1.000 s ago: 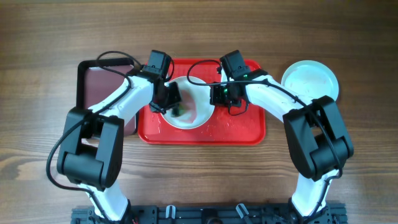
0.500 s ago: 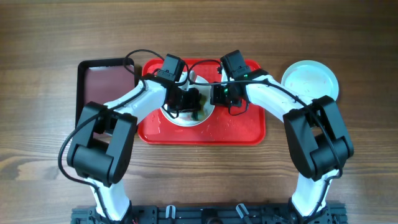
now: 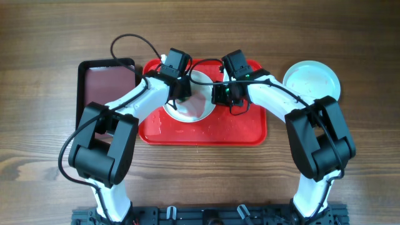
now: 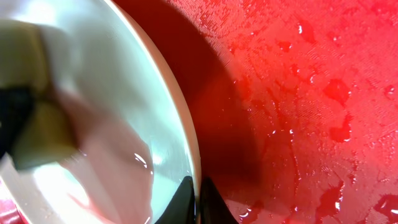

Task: Clean dirty plates on tray and stack at the side
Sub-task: 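Scrub the stained plate with the sponge while the right gripper holds it, then lift the sponge away from the plate with the left gripper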

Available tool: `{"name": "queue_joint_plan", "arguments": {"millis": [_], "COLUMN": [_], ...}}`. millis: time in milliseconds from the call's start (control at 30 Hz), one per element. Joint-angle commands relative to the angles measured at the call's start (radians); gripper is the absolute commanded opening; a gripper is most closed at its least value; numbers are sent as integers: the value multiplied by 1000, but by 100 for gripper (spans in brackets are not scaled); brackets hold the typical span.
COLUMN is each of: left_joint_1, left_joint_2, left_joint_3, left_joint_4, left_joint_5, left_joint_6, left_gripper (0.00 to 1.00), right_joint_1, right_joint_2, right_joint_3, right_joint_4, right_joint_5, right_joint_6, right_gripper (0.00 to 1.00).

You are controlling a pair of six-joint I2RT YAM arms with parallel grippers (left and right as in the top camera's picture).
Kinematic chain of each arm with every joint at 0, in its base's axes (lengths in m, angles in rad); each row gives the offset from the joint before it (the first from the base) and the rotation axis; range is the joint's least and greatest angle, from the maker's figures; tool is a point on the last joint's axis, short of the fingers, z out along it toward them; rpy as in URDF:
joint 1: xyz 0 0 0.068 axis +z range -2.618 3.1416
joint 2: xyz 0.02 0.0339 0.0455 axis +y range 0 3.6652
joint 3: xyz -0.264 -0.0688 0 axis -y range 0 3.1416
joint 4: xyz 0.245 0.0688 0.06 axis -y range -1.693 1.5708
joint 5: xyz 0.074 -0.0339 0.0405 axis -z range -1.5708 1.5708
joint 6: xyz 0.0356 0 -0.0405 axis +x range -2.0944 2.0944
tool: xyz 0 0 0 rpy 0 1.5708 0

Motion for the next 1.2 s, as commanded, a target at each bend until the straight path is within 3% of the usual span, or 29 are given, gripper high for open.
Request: {"name": "queue_joint_plan", "arguments": {"millis": [0, 67, 267, 333, 400, 467, 533, 633, 767, 800, 967, 1167], "left_joint_1": [23, 18, 16, 14, 12, 12, 12, 12, 12, 12, 12, 12], "left_joint_2": [56, 56, 56, 56, 56, 56, 56, 56, 56, 56, 56, 50], "left_joint_3": [-25, -25, -25, -25, -25, -25, -25, -29, -37, -37, -36, -28], "left_joint_4": [-63, -103, -238, -245, -243, -242, -239, -248, -295, -307, -290, -231], "left_joint_5": [-291, -183, 463, 634, 738, 745, 721, 532, 206, 53, -320, -368], "left_joint_6": [-29, -27, -18, 47, 114, 158, 187, 185, 65, 12, -52, -85], "left_gripper": [4, 4, 4, 4, 4, 4, 4, 4, 4, 4, 4, 4], "right_joint_1": [4, 4, 4, 4, 4, 4, 4, 4, 4, 4, 4, 4], "right_joint_2": [10, 10, 10, 10, 10, 10, 10, 10, 10, 10, 10, 10], "right_joint_3": [6, 6, 6, 6, 6, 6, 6, 6, 6, 6, 6, 6], "right_joint_4": [-15, -16, -19, -19, -19, -19, -20, -21, -21, -21, -22, -22], "right_joint_5": [-1, -1, -2, -2, -2, -2, -2, -2, -1, -2, -1, -1], "right_joint_6": [-7, -6, -6, -6, -6, -6, -6, -6, -7, -7, -7, -7], "right_gripper": [4, 4, 4, 4, 4, 4, 4, 4, 4, 4, 4, 4]}}
